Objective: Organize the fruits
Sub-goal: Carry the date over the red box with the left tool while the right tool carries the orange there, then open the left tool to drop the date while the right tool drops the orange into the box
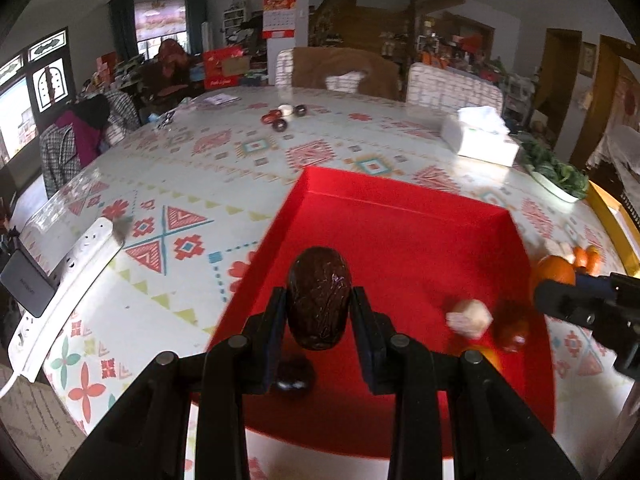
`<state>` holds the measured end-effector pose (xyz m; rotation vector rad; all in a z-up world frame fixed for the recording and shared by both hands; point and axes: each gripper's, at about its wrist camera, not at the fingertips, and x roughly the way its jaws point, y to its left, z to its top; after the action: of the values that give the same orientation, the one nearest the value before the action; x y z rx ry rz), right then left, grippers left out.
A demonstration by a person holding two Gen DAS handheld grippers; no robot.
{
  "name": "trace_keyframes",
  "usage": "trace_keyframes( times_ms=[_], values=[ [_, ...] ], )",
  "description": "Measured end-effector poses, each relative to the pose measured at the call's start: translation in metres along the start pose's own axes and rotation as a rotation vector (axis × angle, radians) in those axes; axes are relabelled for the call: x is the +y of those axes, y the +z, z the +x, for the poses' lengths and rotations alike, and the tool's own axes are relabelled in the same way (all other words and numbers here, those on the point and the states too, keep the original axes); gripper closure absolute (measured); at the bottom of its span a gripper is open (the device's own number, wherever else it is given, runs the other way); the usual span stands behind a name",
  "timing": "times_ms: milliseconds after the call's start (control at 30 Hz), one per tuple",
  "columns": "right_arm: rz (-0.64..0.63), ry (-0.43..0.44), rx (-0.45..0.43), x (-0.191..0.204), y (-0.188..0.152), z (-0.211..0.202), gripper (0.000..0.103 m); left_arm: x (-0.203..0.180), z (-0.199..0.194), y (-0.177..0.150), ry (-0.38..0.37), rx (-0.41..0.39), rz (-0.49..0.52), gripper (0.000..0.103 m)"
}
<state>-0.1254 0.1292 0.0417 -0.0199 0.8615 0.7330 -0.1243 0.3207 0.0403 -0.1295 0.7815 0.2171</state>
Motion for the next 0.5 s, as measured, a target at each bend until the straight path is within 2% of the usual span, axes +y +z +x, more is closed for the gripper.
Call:
trace_keyframes(
  times_ms=[333, 500],
  values=[
    [-0.033, 0.029, 0.102, 0.034, 0.016, 0.065, 0.068, 0.018, 0.019, 0.004, 0.0, 0.032, -0.026, 0.072],
    [-0.032, 0.031, 0.138, 0.036, 0.019, 0.087, 0.068, 0.023, 0.024, 0.003, -0.008, 0.038, -0.032, 0.072]
  ],
)
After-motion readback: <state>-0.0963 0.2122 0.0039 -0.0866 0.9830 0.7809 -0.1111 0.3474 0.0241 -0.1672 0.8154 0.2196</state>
